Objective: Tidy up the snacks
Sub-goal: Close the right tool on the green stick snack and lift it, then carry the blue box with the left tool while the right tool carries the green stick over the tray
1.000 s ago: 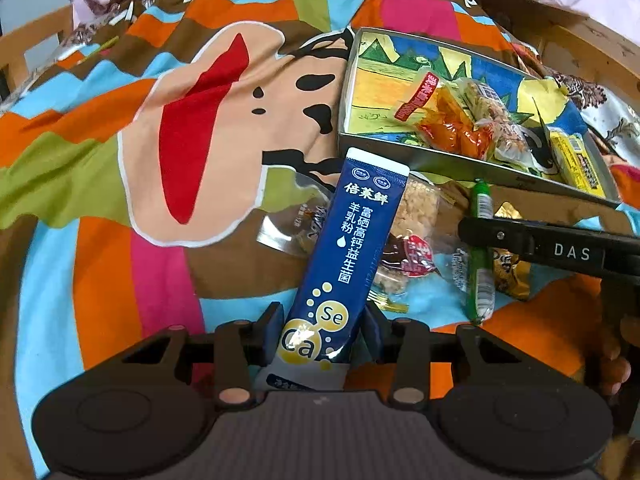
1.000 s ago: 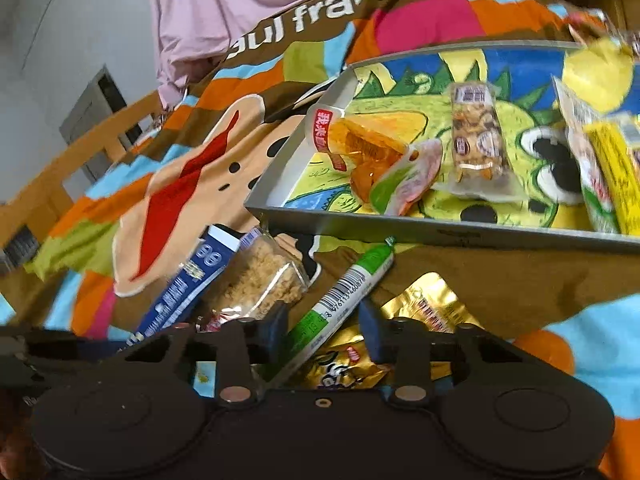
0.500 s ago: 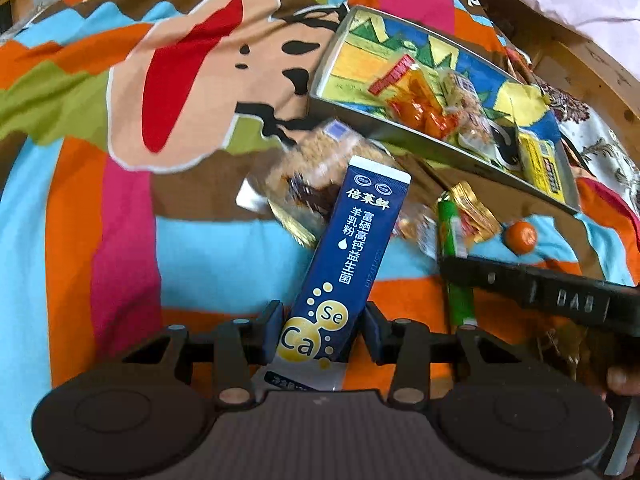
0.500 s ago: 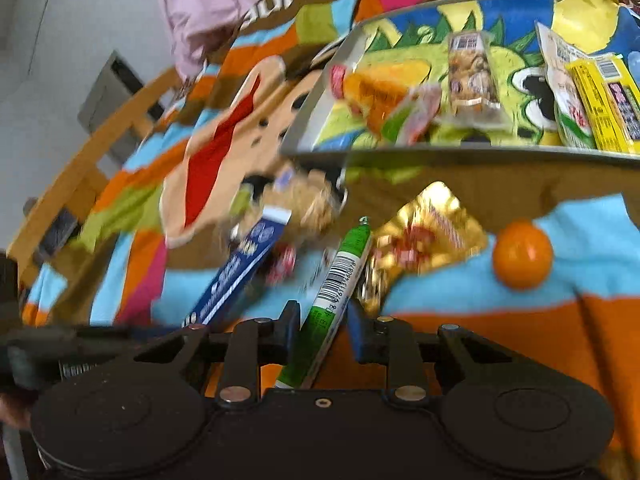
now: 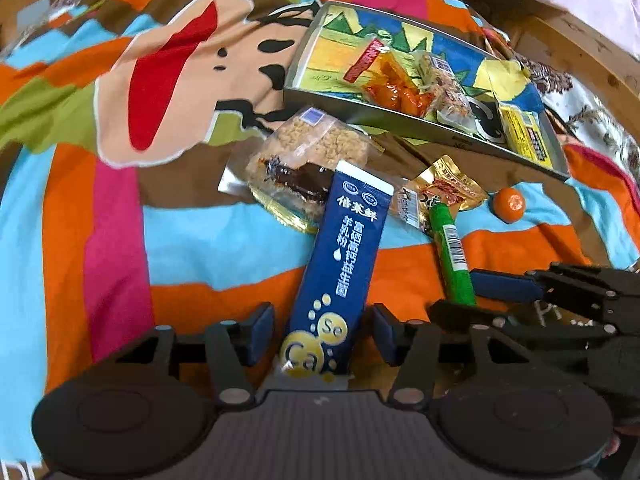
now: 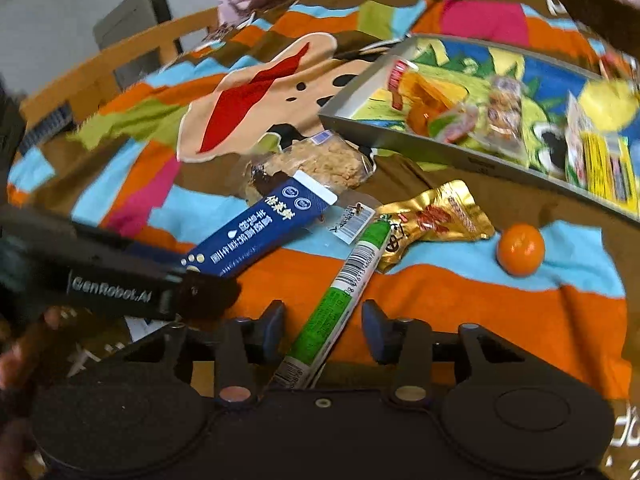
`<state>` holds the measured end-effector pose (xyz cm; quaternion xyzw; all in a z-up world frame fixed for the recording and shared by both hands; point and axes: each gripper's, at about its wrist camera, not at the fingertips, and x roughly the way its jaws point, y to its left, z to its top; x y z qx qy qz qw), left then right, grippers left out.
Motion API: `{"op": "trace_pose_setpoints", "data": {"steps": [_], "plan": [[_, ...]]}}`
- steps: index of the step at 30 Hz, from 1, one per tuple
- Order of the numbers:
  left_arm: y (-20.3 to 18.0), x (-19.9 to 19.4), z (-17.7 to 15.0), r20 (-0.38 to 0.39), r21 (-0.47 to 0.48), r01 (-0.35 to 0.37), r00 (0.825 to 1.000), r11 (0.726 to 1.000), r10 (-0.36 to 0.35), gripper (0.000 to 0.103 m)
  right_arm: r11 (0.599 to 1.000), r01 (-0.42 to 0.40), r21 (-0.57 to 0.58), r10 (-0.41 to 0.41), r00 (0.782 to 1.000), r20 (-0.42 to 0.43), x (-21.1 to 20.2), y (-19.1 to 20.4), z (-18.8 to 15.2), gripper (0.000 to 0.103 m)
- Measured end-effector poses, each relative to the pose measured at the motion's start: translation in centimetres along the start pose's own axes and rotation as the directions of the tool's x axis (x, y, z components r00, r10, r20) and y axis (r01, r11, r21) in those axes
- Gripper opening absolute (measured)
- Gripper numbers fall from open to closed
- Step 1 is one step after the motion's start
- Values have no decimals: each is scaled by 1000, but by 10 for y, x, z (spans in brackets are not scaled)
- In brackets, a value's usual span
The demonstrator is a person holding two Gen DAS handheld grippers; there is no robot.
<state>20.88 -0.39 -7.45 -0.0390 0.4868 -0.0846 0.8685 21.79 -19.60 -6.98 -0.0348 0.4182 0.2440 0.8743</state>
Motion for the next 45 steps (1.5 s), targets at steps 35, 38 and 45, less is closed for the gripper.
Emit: {"op": "trace_pose_setpoints", "data": {"steps": [35,38,45], "plan": [[-10,2,-4,61,21,-20,998,1000,19,37,888,248,-388,-229,969,96,16,40,-15,22],[-12,-2,-3,68,-1,-10,998,1000,10,37,773,370,-515,-319,929,189,16,55,-25,19],[-15,-13,-9,96,-81,17,995,997,-9,35,609,479,-632,-394,874,283,14,59,-40,18]]}}
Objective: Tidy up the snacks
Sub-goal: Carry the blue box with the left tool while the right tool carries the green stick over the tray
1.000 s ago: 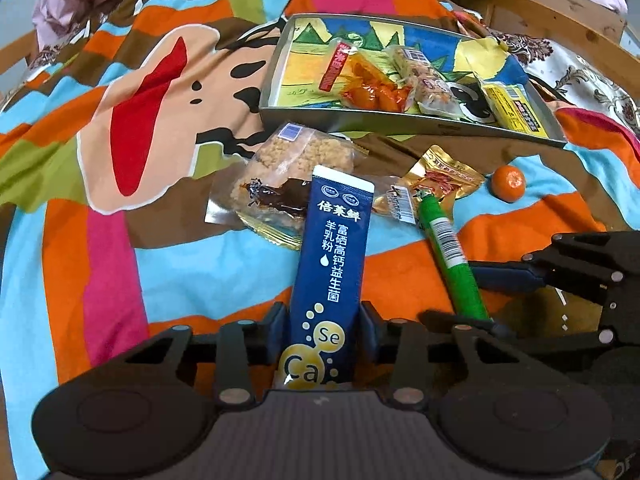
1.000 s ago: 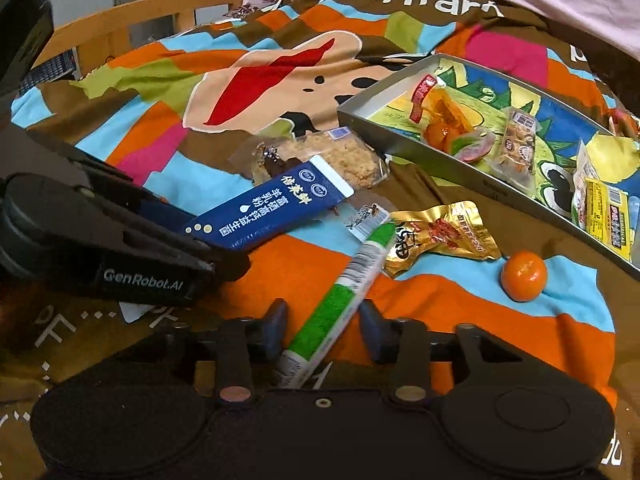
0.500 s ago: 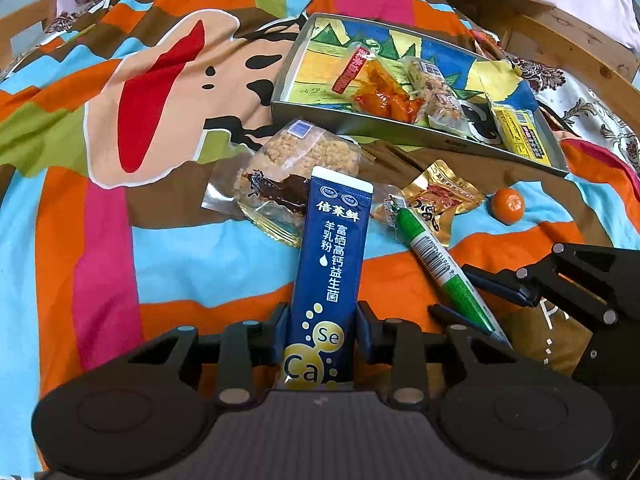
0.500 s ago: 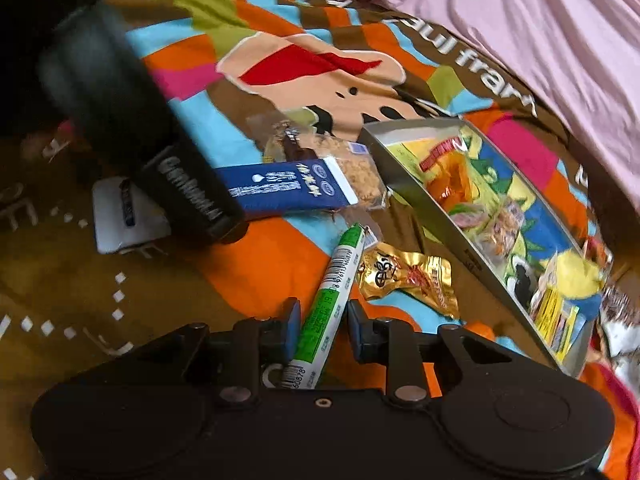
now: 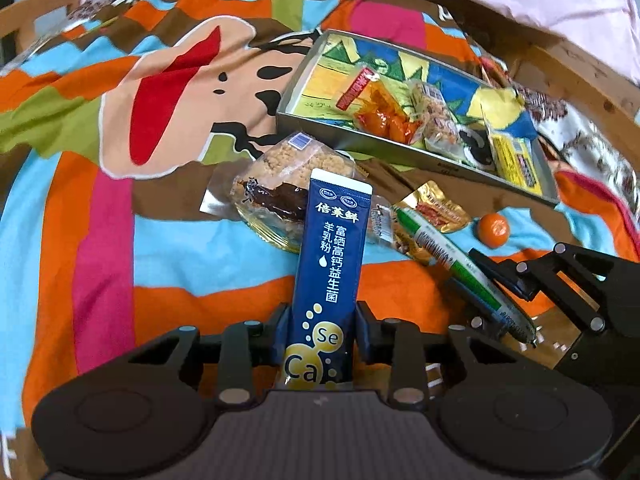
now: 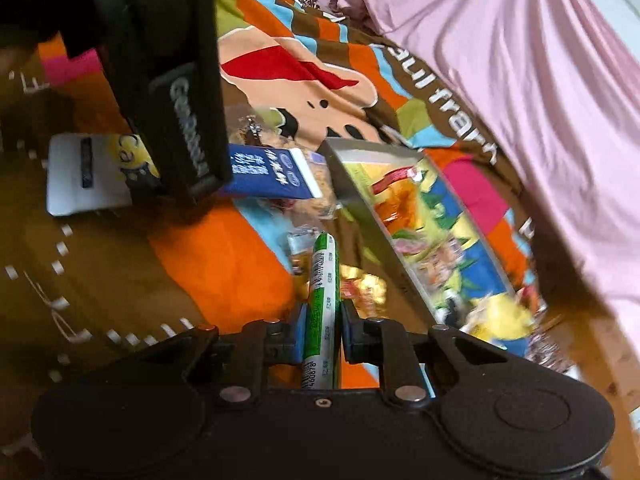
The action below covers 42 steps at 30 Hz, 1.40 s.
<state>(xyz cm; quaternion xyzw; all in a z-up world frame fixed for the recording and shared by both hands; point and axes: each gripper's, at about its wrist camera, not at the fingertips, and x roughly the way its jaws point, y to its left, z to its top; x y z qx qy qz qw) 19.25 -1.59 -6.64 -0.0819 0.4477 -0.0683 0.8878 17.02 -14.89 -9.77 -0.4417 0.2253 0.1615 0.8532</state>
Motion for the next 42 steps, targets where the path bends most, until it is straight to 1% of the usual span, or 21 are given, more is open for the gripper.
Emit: {"op": "trace_pose_setpoints", "data": {"steps": [2,5,8,10,12,16,20,23,25,27,30,32,34,37,40,41,42], "plan": [[1,-4,-2,8,-36,10,1000,999,-10,35,1000,25,-13,-25,1000,13,-4,-4,-2,18],[1,-12,-4,38,-84,10,999,996,-7,35,998,64,-22,-64,997,38,-11,-11,-3,18],[-3,-19,-2,78,-111,9,997,994,0,35,995,96,5,-96,994,60,-19,-24,-5,19],[-8,-22,2,108,-113,9,994,994,3,35,993,107,57,-111,992,65,-25,-38,-6,19],[-13,-25,7,145,-117,30,989,993,-12,35,986,110,126,-119,991,68,-29,-55,-8,19],[-28,-25,24,197,-114,61,980,992,-38,35,953,101,286,-128,989,78,-34,-92,-14,19],[-54,-17,47,217,-72,81,974,994,-64,35,924,128,360,-171,981,90,-30,-127,-21,19],[-77,-7,71,239,-22,95,967,995,-87,35,887,147,438,-207,974,92,-18,-156,-31,19],[-93,3,88,254,-2,109,961,994,-105,36,852,162,498,-237,967,91,-9,-175,-41,19],[-108,15,104,264,11,126,956,992,-125,36,814,160,558,-255,962,97,1,-192,-52,19],[-128,35,122,261,42,133,955,990,-140,36,759,150,634,-271,958,98,18,-211,-69,19],[-141,50,133,252,64,135,956,989,-147,36,726,144,672,-266,961,81,31,-223,-79,19],[-149,68,142,235,72,133,961,988,-147,36,709,138,692,-260,963,74,42,-230,-86,19],[-157,93,151,214,63,126,967,990,-136,36,705,133,697,-255,964,73,56,-236,-95,19],[-161,115,157,211,78,116,969,990,-131,36,687,117,718,-249,965,81,65,-240,-108,19],[-162,120,158,212,89,113,969,990,-129,36,675,117,729,-247,966,73,68,-241,-112,19],[-164,125,159,212,102,108,969,989,-127,36,649,116,752,-246,967,63,71,-244,-116,19]]}}
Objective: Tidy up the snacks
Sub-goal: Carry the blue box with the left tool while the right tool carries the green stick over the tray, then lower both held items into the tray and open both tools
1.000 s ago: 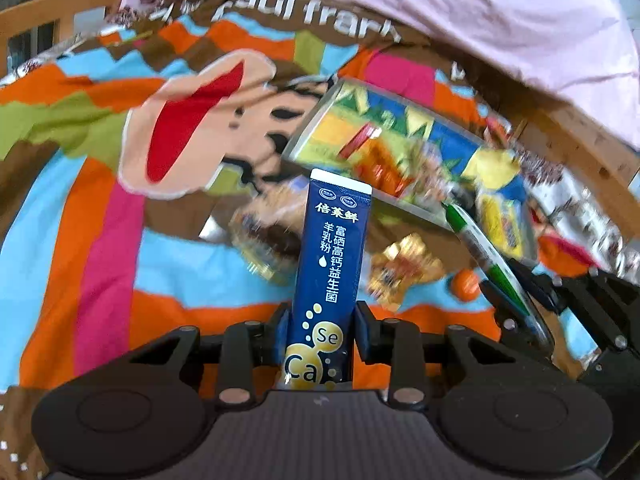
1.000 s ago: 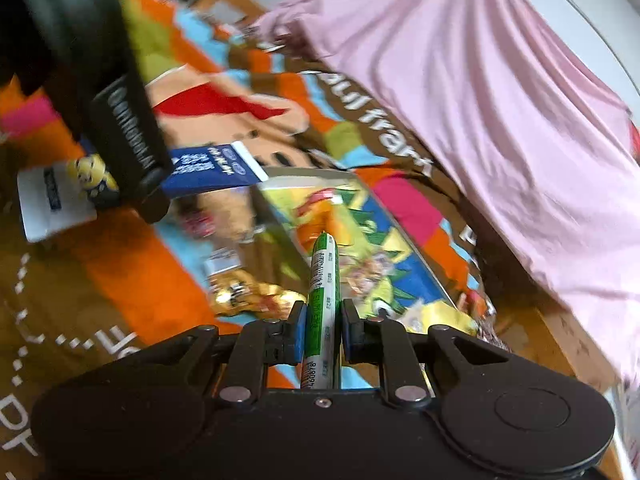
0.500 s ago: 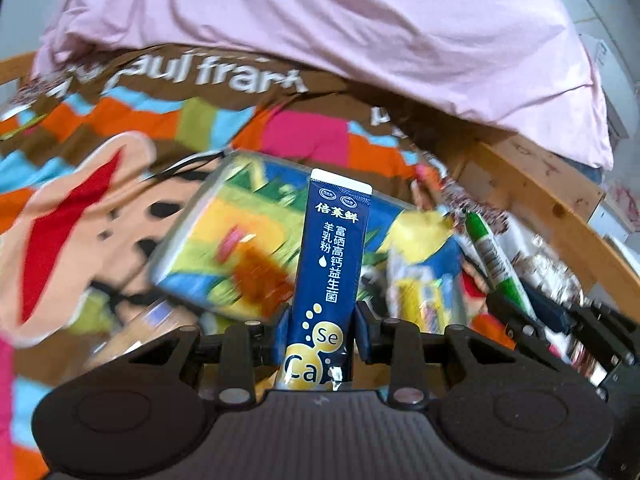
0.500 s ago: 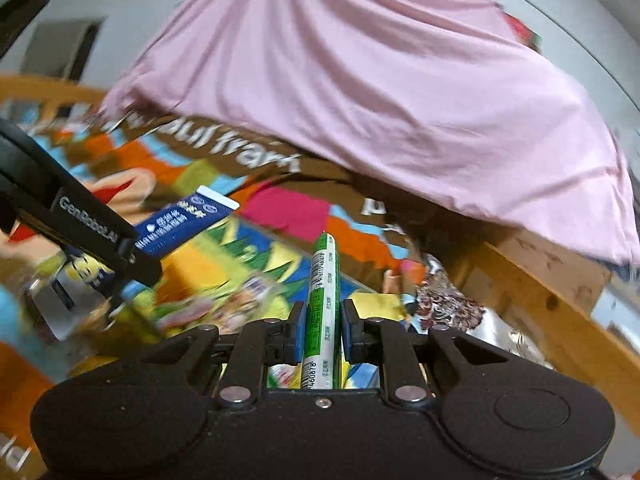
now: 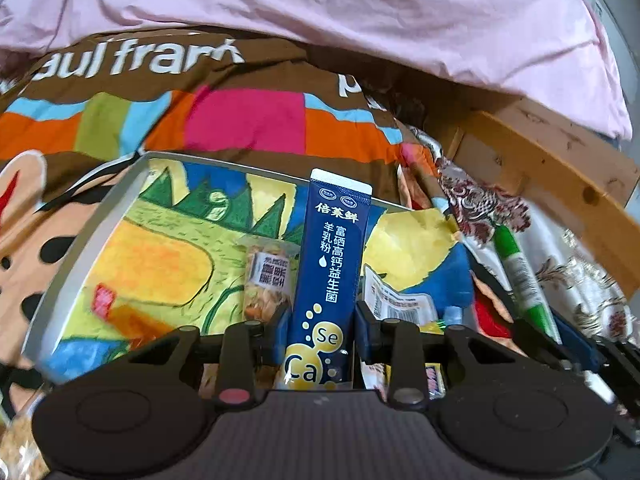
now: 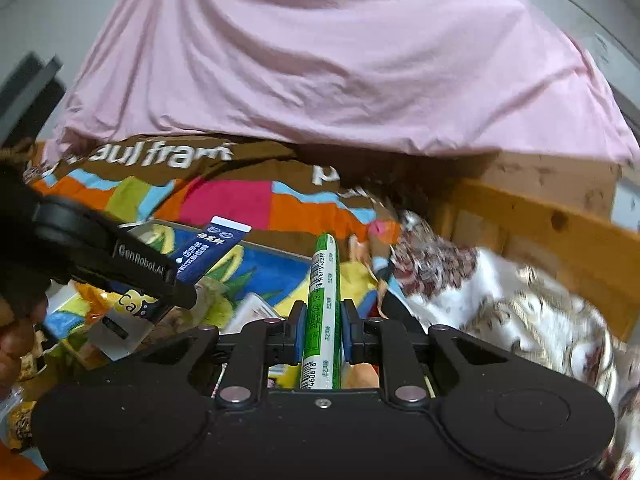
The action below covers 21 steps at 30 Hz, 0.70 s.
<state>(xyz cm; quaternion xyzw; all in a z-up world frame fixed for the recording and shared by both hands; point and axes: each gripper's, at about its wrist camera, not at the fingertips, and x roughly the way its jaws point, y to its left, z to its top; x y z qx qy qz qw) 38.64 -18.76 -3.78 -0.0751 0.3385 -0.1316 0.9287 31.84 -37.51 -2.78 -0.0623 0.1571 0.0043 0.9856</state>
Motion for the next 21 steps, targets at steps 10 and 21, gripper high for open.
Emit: {"op": "trace_pose_setpoints", "data": {"steps": [10,21], "plan": [[-4,26,-7,-34,-7,10,999,1000,-10,36,984,-62,169,72,996,-52,24,-17,-8,19],[2,32,-24,-52,-12,9,999,1000,-10,37,960,-72,270,107,987,-118,32,-17,-18,19]]}}
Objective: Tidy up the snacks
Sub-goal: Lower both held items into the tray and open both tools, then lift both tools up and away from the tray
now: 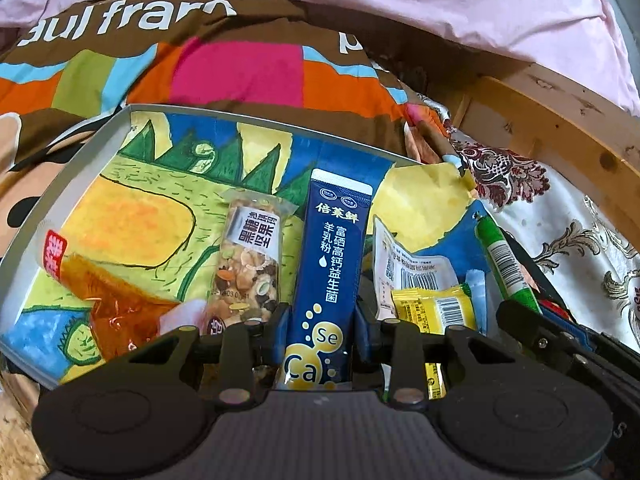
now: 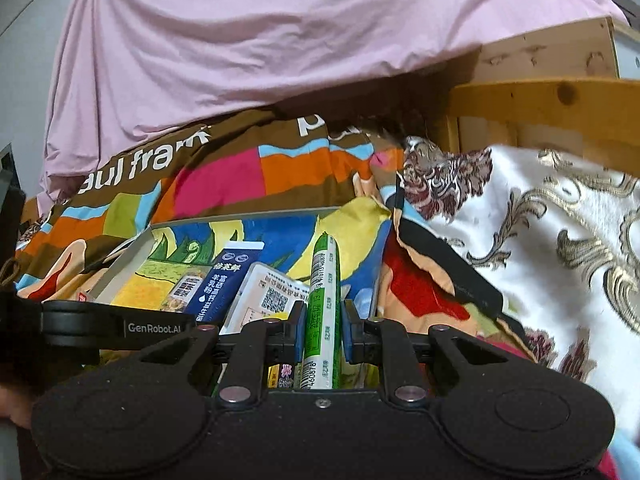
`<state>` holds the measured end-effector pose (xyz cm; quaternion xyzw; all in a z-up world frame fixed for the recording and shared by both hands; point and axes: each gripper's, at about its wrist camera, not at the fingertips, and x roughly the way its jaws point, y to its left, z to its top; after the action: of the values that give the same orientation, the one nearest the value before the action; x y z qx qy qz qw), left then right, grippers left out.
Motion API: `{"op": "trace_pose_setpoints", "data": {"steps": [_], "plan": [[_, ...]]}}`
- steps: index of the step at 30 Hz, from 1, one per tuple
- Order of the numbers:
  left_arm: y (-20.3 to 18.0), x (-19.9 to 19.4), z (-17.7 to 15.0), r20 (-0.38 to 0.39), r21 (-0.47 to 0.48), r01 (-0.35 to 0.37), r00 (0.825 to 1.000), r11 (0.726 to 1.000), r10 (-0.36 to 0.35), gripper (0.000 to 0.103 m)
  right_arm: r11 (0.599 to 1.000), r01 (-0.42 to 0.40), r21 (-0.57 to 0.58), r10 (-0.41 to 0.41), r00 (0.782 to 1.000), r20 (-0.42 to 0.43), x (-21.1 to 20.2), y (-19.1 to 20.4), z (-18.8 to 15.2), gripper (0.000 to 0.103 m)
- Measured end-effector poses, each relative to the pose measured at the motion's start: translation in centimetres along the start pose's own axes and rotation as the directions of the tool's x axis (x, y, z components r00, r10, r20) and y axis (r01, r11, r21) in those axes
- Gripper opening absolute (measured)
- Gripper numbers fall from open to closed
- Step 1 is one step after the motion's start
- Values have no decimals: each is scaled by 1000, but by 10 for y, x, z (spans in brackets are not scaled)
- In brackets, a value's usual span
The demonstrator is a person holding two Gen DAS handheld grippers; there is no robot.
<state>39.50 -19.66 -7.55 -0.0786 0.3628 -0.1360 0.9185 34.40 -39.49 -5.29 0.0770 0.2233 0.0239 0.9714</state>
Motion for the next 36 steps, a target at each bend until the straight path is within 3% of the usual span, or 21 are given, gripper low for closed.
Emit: {"op": "trace_pose_setpoints", "data": {"steps": [18,24,27,29,30,32,36], "plan": [[-8,4,-3,23,41,-27,999,999,26,38,999,37,29,-35,997,-65,14,-3,-11,20],[-4,-2,-3,30,22,-12,999,1000,11,48,999,40,-2,-40,998,-57,12,0,-10,25],[-2,-8,-2,38,11,1,999,1000,-1,50,999,42,-31,-43,998,-40,8,4,-7,31],[-1,-15,-2,55,3,14,998,1000,-14,53,997,53,-61,-54,998,-19,3,8,-5,43],[1,-19,-2,65,0,20,998,1000,-20,57,995,61,-82,-62,998,-5,-1,10,-3,47],[4,-30,-1,99,-14,27,995,1000,-26,75,991,69,-112,-67,998,19,-8,14,-1,53],[11,-56,2,159,-36,46,986,998,-40,81,986,77,-150,-67,995,70,-28,20,5,61]]}}
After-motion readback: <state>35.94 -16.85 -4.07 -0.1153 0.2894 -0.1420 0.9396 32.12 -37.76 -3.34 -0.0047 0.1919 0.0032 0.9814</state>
